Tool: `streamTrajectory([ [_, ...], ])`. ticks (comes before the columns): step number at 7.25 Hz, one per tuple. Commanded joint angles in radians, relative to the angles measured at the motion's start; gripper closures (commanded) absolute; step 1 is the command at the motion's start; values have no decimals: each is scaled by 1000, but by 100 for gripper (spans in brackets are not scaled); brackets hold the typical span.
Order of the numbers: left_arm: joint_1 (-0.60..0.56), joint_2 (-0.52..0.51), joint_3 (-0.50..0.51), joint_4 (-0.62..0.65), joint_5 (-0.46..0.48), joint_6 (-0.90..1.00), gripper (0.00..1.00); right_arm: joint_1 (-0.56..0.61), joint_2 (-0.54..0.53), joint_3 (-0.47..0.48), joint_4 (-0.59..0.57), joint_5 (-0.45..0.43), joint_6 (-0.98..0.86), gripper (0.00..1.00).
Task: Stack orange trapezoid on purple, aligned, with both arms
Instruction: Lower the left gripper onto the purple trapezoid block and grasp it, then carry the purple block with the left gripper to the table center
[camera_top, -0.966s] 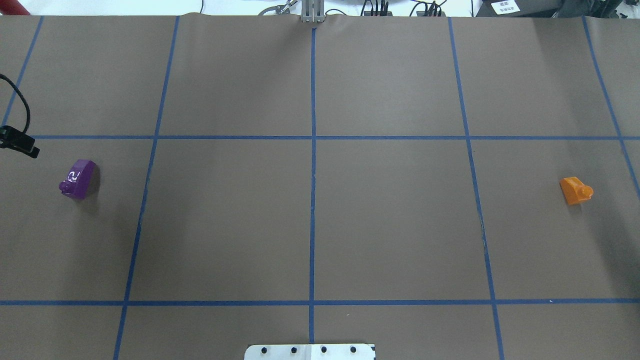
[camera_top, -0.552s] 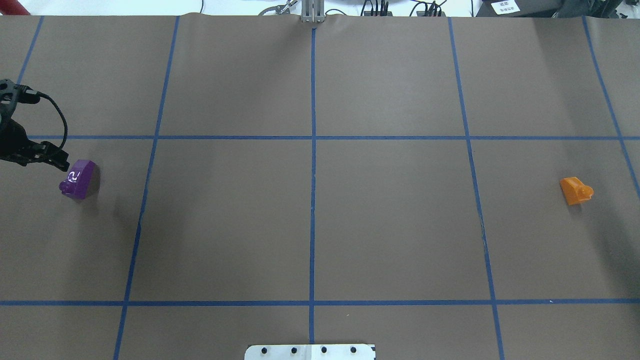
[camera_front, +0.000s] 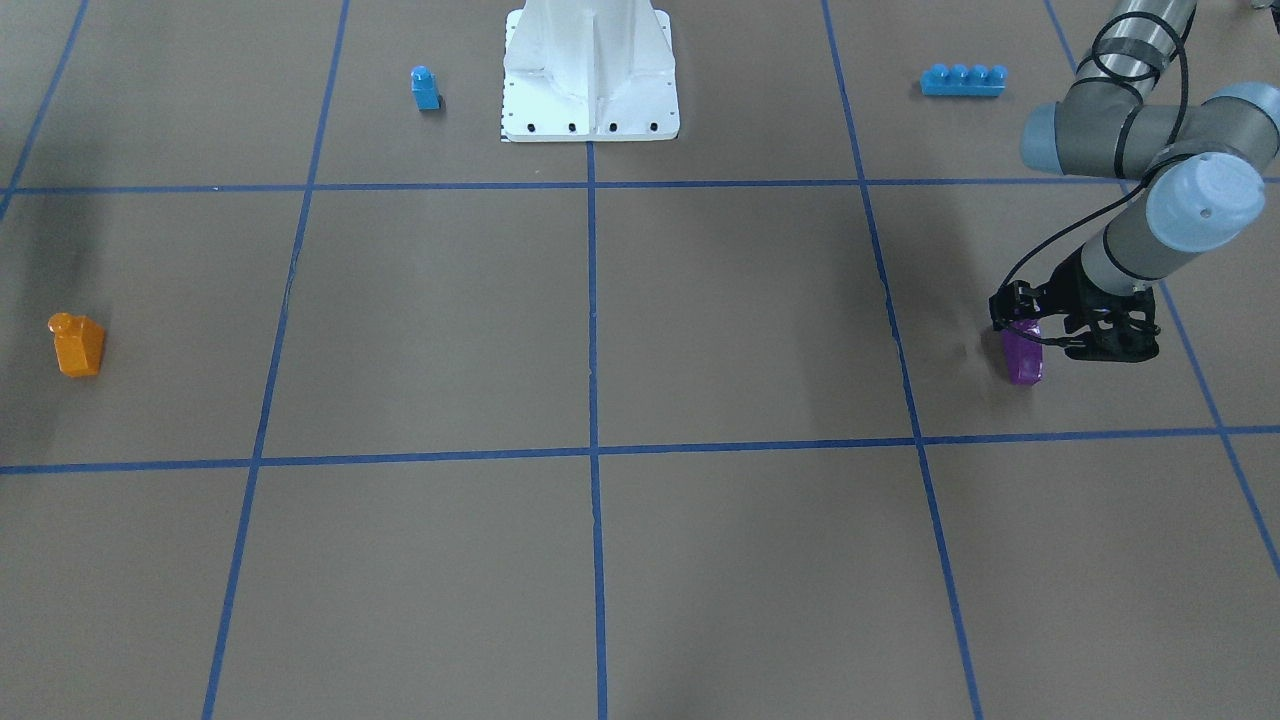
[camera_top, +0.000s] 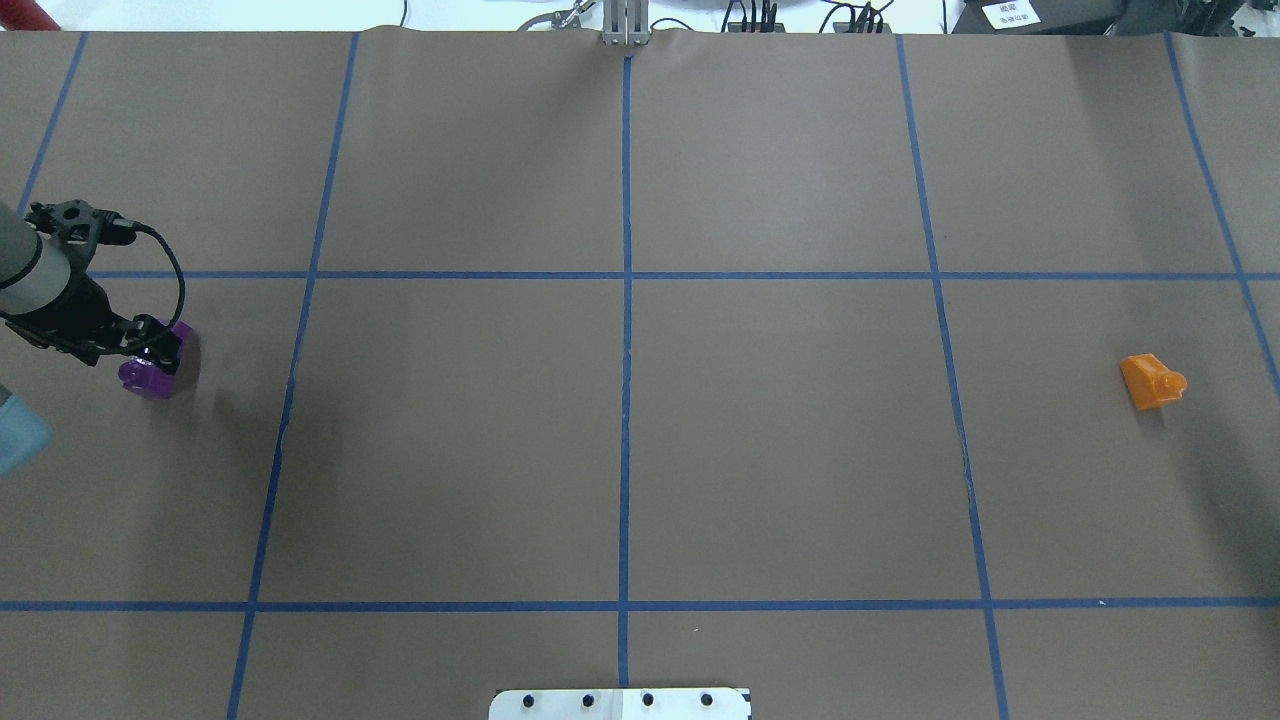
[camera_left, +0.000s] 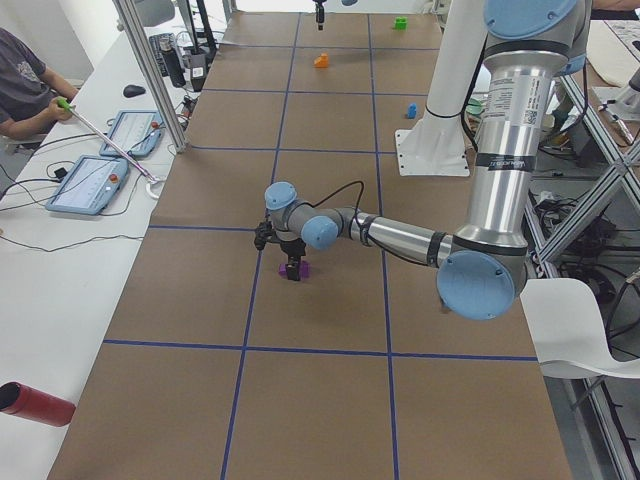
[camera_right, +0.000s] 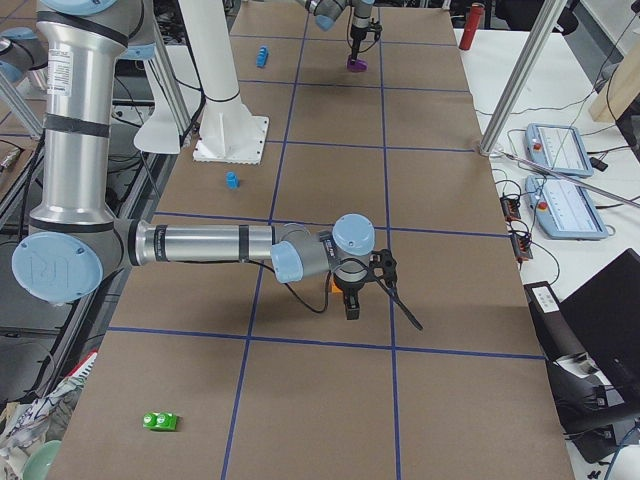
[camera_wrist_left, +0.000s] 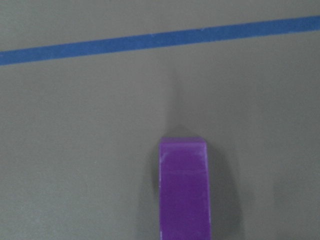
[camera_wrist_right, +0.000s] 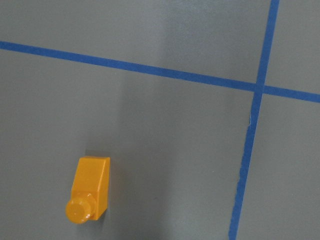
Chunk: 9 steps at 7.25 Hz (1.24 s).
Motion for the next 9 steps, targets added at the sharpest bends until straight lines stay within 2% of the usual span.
streamTrajectory([
  [1,17,-2,15,0,0,-2,21,-6,0,0,-1,-1,0,0],
  [3,19,-4,27,0,0,-2,85,-7,0,0,-1,1,0,0],
  [4,19,-8,19,-2,-3,-3,100,-7,-2,0,1,1,0,0],
  [5,19,-27,16,0,-56,-5,100,-7,-2,0,1,1,-2,0],
  [6,17,-78,-16,7,-143,-93,100,-7,-2,0,1,1,0,0],
  [8,58,-256,-33,10,-146,-320,100,-9,-2,3,2,1,-2,0],
  [9,145,-336,-31,13,-123,-395,100,-9,0,3,2,-1,-2,0],
])
